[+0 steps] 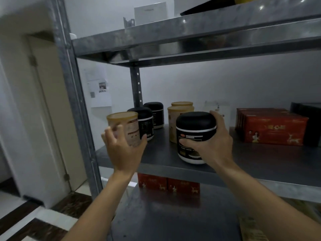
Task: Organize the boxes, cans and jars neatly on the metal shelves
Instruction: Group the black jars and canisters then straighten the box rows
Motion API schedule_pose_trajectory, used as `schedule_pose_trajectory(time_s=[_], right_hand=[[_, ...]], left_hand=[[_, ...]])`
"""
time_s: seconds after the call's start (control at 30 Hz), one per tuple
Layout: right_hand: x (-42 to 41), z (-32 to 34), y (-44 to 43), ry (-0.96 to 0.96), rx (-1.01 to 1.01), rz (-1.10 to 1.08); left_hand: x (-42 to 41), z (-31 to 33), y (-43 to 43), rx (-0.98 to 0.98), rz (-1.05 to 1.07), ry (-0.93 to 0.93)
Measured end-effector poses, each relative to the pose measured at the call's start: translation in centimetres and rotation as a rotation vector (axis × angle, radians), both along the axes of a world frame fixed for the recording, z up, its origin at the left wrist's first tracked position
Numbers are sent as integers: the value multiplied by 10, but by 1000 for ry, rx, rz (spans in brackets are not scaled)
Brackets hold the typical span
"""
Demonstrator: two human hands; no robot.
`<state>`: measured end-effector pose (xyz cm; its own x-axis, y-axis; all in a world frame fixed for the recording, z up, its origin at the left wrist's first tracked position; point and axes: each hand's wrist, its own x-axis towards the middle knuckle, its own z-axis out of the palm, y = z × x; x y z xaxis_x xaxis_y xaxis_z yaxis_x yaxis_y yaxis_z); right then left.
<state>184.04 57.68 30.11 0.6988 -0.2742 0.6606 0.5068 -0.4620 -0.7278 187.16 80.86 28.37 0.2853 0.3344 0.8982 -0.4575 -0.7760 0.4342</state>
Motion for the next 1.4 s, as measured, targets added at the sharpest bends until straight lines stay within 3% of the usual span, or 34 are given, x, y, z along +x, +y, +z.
schedule_pose_trajectory(time_s=[0.07,0.23,0.6,1.07,1.4], right_hand=[[0,-1,5,-1,4,13],[0,-3,12,-16,19,39],[-10,9,-8,-34,25,-11],[-51,20,-57,-41,28,-119],[-74,28,-46,-64,30,-70]], left_hand=[[5,1,12,-144,7,130],[22,1,37,-327,-316,408],[12,-2,19,-188,-358,411],[7,6,-86,-24,-689,349],[-16,13,-61,-128,-811,501]])
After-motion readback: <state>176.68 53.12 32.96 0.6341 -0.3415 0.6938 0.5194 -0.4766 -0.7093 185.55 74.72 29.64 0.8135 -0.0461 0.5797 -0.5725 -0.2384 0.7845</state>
